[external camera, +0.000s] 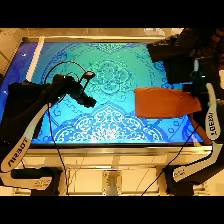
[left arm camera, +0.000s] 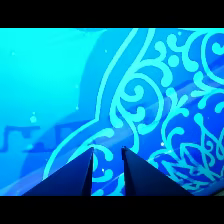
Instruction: Fold the clothes and pants, and hang the long-sleeved shirts on hangers.
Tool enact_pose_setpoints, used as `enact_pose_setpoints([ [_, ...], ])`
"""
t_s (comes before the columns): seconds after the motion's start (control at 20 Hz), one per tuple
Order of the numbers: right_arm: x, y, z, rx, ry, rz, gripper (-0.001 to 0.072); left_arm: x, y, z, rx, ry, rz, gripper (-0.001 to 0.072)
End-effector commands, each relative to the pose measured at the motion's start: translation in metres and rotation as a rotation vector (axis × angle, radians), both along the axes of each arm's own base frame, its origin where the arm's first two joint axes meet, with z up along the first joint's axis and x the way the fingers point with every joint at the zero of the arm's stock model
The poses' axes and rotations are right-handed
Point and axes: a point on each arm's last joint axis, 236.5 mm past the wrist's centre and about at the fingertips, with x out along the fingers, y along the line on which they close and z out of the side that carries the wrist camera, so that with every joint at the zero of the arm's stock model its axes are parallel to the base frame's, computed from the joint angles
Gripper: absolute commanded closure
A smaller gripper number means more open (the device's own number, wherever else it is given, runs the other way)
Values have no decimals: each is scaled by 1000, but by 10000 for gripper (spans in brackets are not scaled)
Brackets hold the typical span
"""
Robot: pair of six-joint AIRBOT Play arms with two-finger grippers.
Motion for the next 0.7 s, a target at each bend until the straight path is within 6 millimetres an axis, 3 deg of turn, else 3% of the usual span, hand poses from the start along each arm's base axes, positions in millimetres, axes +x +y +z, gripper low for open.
enact_pose_setpoints([
  [0.0, -61, -73, 16, -46, 59, -254, 695, 3, 7, -1, 30, -13, -5, 478],
  [0.1, -75, -95, 16, -47, 50, -312, 695, 4, 9, -1, 37, -16, -6, 478],
  [0.25, -66, -115, 18, -79, -43, -331, 685, 4, 9, -1, 41, -18, -7, 478],
  [0.3, -61, -117, 18, -86, -64, -319, 547, 4, 9, -1, 41, -18, -7, 478],
  [0.35, -57, -119, 18, -91, -80, -311, 454, 4, 9, -1, 40, -18, -7, 478],
  [0.55, -59, -123, 19, -107, -104, -366, 427, 9, 11, -1, 48, -39, -8, 478],
  [0.65, -54, -118, 22, -100, -119, -353, 1, 11, 16, -1, 72, -50, -13, 478],
])
